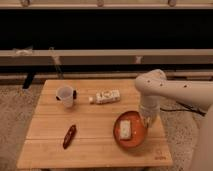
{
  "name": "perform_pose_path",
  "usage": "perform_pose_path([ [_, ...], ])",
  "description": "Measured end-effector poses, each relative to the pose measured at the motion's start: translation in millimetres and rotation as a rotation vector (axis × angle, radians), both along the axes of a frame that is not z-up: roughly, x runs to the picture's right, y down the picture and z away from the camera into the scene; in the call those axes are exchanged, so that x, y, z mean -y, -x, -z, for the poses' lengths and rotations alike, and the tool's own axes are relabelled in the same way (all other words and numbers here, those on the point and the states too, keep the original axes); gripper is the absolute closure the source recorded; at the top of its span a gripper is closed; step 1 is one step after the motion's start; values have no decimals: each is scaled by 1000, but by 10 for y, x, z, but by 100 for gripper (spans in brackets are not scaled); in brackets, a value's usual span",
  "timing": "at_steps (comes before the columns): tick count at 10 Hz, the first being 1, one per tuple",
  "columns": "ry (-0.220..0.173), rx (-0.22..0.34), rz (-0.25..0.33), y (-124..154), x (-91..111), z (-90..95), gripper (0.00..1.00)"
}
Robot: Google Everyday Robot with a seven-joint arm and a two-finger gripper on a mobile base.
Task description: Drag the ceramic bowl in a circle
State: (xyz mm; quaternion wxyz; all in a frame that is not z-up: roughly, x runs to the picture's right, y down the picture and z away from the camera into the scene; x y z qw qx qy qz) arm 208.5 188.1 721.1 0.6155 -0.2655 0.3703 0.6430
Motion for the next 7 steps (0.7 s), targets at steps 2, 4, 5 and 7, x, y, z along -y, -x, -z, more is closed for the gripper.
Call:
perform_pose_path([
  [2, 12, 78, 24, 382, -45, 48, 100],
  [4, 30, 155, 56, 778, -19, -125, 100],
  [5, 36, 177, 68, 892, -27, -211, 97],
  [7, 37, 199, 76, 1035, 31, -477, 75],
])
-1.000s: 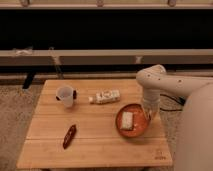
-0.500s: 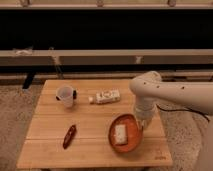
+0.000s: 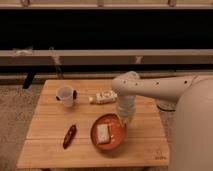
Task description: Drag the ceramic bowl in a circle
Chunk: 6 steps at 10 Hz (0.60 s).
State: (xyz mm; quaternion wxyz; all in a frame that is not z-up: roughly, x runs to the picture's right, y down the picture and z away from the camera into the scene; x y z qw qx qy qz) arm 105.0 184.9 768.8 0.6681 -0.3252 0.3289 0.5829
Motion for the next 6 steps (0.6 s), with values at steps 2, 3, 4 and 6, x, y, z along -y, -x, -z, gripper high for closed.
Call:
perform_pose_path([
  [2, -8, -9, -9, -52, 138, -177, 59],
  [3, -17, -21, -17, -104, 240, -284, 48],
  [4, -31, -37, -27, -165, 349, -372, 36],
  [6, -50, -56, -36, -248, 466, -422, 21],
])
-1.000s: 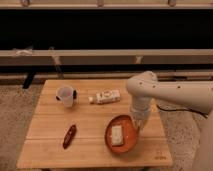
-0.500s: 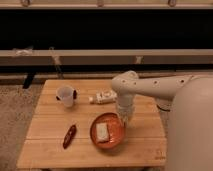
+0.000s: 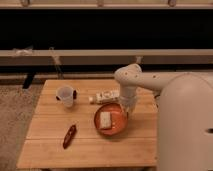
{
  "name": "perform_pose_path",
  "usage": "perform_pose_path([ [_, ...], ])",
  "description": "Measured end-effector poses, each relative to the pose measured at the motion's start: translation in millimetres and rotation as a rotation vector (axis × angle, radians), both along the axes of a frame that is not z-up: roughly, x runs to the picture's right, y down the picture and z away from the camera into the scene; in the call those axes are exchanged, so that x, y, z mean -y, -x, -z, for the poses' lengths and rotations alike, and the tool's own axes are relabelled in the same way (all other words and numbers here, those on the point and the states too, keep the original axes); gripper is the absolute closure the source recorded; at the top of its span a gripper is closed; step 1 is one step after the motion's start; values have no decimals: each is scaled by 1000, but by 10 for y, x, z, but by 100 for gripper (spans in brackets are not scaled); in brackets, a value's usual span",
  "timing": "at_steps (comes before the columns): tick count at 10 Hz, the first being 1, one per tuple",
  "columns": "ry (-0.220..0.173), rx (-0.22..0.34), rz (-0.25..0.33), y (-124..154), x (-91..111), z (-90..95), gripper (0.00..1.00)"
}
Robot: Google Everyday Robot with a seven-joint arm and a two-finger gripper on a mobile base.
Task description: Drag the ceramic bowl in a circle
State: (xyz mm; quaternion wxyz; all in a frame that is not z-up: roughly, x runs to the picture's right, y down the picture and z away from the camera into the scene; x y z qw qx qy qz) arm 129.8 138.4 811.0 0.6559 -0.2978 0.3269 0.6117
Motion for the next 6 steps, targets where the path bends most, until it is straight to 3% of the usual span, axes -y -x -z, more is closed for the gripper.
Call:
perform_pose_path([
  [6, -4, 4, 0, -10, 20, -3, 20],
])
